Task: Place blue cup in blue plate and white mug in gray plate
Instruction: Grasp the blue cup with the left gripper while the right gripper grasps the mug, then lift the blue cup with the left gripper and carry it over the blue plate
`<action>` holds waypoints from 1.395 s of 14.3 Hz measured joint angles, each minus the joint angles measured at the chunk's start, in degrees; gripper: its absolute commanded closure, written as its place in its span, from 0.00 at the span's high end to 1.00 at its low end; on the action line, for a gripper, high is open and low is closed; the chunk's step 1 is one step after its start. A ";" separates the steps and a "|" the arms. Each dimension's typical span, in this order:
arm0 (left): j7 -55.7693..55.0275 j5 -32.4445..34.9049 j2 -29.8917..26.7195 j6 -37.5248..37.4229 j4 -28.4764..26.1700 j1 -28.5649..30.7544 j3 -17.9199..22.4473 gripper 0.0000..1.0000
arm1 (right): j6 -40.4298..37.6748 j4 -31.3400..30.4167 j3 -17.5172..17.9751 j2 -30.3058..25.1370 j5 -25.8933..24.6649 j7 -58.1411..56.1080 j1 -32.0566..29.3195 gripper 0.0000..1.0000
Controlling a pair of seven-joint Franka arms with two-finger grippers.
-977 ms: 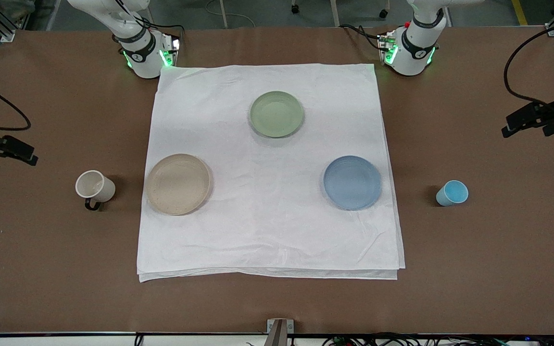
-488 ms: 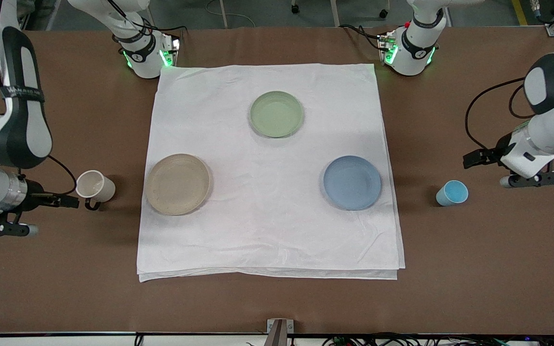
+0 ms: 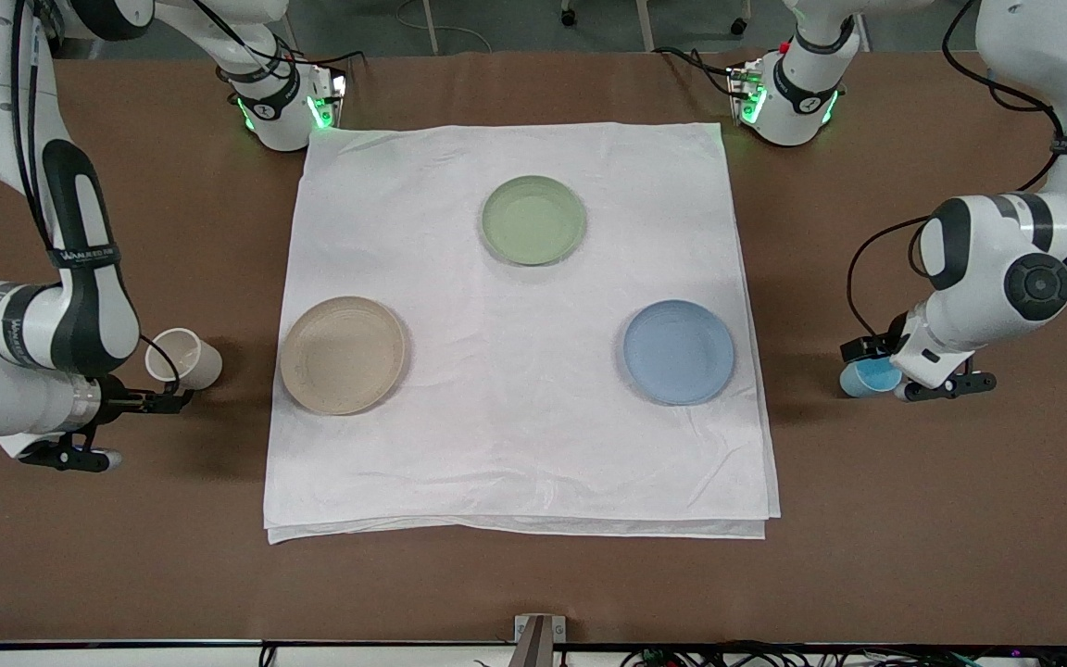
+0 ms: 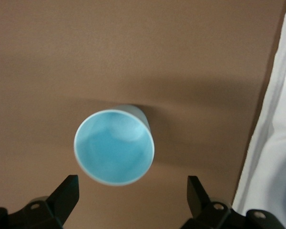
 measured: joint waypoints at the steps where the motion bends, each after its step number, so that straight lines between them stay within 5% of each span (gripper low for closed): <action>1: -0.10 0.00 1.14 1.26 0.01 -0.01 0.00 1.00 | 1.03 0.00 0.00 0.88 0.00 0.00 -0.22 1.00; 3: -0.11 0.00 2.59 2.66 0.02 -0.01 0.00 0.91 | 1.94 -0.03 0.00 1.98 0.00 -0.02 -0.47 1.00; 9: -0.96 0.00 3.23 3.05 0.04 -0.02 -0.03 0.36 | 2.27 -0.63 0.01 3.66 0.00 -2.57 -0.48 1.00; 14: -0.99 0.01 4.32 3.80 0.05 -0.02 -0.03 0.03 | 6.30 -5.16 0.06 4.62 0.00 -2.97 -0.46 0.97; 20: -3.53 0.01 2.90 0.26 2.68 -0.87 -0.22 0.00 | 6.39 -5.67 0.06 4.57 0.00 -3.11 -0.46 0.67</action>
